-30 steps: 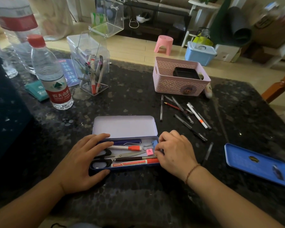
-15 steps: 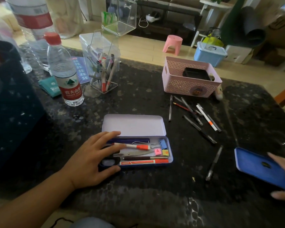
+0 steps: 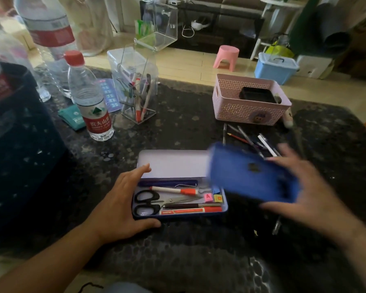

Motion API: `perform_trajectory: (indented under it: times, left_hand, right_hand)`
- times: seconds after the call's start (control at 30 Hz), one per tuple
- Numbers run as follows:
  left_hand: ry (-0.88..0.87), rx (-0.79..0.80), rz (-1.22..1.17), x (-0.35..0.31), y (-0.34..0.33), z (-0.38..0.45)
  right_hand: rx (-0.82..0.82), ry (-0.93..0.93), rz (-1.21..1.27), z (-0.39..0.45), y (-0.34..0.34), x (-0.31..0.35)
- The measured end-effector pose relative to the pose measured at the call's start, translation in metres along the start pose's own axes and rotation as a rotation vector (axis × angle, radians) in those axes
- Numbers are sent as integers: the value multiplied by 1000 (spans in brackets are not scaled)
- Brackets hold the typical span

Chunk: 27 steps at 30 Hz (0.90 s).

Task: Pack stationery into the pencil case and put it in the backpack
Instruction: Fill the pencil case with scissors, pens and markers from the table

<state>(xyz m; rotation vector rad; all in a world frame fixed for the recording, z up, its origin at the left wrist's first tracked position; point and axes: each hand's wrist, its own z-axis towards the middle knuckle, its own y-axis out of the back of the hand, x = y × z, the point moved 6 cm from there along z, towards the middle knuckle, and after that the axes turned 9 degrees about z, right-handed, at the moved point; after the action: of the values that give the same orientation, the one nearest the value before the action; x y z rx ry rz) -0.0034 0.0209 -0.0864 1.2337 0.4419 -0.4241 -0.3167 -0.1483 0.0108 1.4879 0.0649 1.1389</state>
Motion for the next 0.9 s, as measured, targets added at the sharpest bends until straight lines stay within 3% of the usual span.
perform_trajectory:
  times: [0.1, 0.2, 0.5, 0.7, 0.9]
  left_hand:
    - [29, -8, -38, 0, 3, -1]
    - [36, 14, -12, 1, 0, -2]
    - [-6, 33, 158, -1, -5, 0]
    - [-50, 74, 374, -6, -7, 3]
    - [50, 68, 194, -3, -5, 0]
  right_hand:
    - [245, 99, -57, 21, -85, 41]
    - [313, 98, -77, 33, -122, 50]
    - [292, 183, -171, 27, -132, 41]
    - [327, 97, -189, 11, -148, 44]
    - [-31, 68, -118, -12, -44, 8]
